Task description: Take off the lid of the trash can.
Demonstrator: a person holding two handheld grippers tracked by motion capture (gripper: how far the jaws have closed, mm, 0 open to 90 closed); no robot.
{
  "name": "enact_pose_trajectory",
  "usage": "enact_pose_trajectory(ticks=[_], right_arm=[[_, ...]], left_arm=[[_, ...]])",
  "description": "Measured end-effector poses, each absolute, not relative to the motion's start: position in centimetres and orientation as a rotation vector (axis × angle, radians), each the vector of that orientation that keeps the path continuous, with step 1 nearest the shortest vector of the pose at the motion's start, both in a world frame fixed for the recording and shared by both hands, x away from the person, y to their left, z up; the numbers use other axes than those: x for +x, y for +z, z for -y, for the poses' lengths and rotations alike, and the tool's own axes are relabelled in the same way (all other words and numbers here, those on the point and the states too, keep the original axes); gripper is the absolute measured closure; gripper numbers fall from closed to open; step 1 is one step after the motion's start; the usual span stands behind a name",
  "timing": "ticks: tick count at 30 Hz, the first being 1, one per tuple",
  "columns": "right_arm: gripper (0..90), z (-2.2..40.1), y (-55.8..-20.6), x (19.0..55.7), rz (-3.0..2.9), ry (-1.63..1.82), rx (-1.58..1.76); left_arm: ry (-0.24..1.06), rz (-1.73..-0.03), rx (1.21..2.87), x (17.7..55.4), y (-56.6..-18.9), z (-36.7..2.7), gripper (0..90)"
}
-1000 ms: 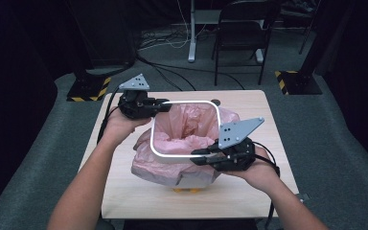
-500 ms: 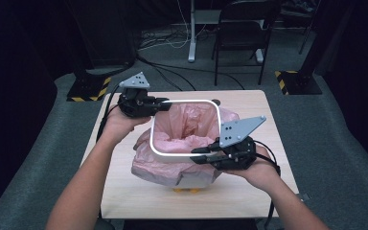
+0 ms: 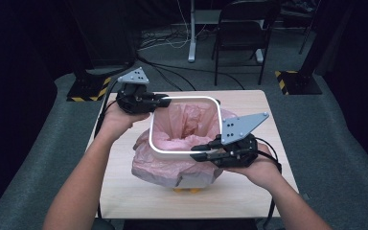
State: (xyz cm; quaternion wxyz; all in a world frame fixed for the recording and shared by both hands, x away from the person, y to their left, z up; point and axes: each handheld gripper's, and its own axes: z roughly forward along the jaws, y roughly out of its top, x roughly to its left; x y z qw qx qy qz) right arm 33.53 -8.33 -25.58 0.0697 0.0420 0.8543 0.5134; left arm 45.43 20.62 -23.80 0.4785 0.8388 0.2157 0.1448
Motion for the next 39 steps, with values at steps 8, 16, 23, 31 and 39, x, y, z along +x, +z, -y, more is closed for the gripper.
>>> enact_pose_trajectory(ticks=[8, 16, 23, 31, 39], right_arm=[[78.4, 8.4, -24.3, 33.2, -2.551, 1.548, 0.104], [79.3, 8.4, -23.6, 33.1, -2.547, 1.567, 0.084], [80.2, 8.4, -23.4, 33.1, -2.556, 1.571, 0.076], [83.8, 8.4, -22.9, 32.9, -2.582, 1.590, 0.043], [84.1, 8.8, -22.7, 32.7, -2.564, 1.568, 0.061]], left_arm=[[0.362, -0.518, 2.038, 45.1, -22.3, -20.6, 76.5], [0.364, -0.512, 2.042, 44.9, -21.5, -20.7, 76.5], [0.354, -0.505, 2.039, 45.0, -21.5, -20.6, 76.4], [0.352, -0.481, 2.039, 44.9, -21.0, -19.9, 75.7], [0.360, -0.503, 1.993, 44.4, -20.6, -19.7, 64.8]])
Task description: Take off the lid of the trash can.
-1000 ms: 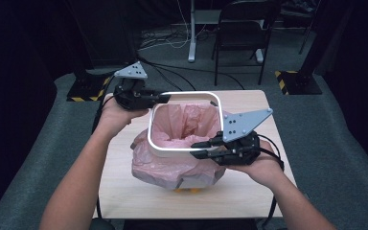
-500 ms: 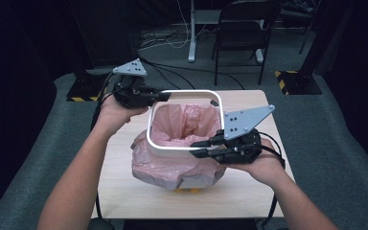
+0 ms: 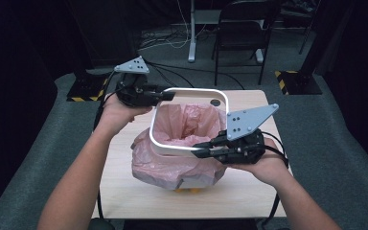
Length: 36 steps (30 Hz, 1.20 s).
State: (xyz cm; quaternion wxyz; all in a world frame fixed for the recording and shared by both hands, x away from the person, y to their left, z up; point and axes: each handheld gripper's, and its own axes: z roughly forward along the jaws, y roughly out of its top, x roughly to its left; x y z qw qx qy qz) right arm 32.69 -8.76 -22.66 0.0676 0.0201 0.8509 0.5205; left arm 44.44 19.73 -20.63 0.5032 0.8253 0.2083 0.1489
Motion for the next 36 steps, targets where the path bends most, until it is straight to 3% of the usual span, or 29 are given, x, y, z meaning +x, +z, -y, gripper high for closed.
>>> enact_pose_trajectory(ticks=[4, 9, 36], right_arm=[[84.0, 9.2, -22.7, 32.9, -2.556, 1.560, 0.100], [84.0, 9.6, -22.7, 33.0, -2.546, 1.550, 0.124], [83.9, 14.4, -22.4, 33.8, -2.417, 1.566, 0.307]], left_arm=[[0.389, -0.508, 1.965, 44.1, -20.2, -20.0, 53.8], [0.421, -0.519, 1.939, 43.7, -19.7, -20.7, 49.5], [0.446, -0.550, 1.942, 42.0, -21.3, -24.0, 48.9]])
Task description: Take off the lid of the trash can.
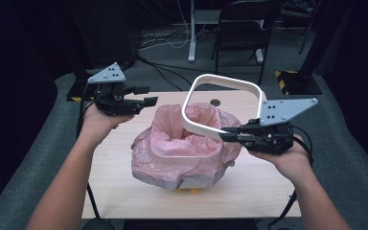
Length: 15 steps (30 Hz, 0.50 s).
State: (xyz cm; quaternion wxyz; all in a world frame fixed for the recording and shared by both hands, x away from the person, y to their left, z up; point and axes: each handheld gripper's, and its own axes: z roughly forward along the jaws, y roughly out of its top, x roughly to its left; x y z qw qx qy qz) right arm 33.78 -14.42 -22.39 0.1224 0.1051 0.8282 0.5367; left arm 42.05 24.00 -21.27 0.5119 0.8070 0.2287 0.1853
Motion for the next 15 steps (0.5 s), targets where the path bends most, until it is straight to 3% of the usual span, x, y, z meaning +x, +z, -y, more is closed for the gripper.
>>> enact_pose_trajectory(ticks=[15], right_arm=[[83.9, 16.8, -22.8, 34.5, -2.359, 1.535, 0.418]], left_arm=[[0.436, -0.538, 1.944, 41.1, -22.3, -24.3, 48.9]])
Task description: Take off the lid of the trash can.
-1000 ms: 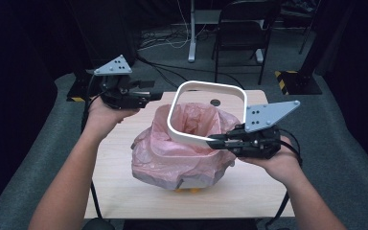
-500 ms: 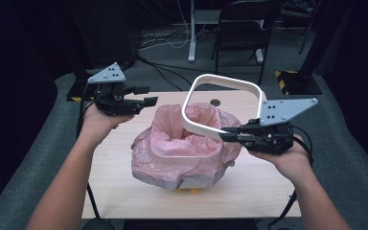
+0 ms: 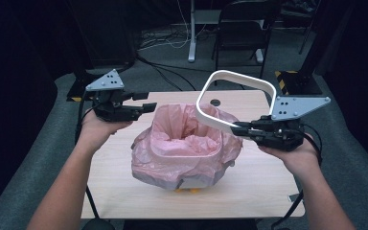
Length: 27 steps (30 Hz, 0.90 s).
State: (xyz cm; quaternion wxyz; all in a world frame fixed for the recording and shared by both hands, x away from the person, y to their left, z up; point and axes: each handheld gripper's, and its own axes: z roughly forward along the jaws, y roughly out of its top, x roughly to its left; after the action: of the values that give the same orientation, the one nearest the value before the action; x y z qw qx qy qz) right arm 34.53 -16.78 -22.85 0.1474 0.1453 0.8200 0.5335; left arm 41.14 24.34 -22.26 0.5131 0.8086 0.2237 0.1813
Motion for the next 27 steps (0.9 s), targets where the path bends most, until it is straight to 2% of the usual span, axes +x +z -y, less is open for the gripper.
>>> enact_pose_trajectory(ticks=[27], right_arm=[[83.9, 20.4, -24.3, 36.0, -2.256, 1.498, 0.593]], left_arm=[[0.422, -0.541, 1.942, 40.7, -23.5, -24.8, 48.9]])
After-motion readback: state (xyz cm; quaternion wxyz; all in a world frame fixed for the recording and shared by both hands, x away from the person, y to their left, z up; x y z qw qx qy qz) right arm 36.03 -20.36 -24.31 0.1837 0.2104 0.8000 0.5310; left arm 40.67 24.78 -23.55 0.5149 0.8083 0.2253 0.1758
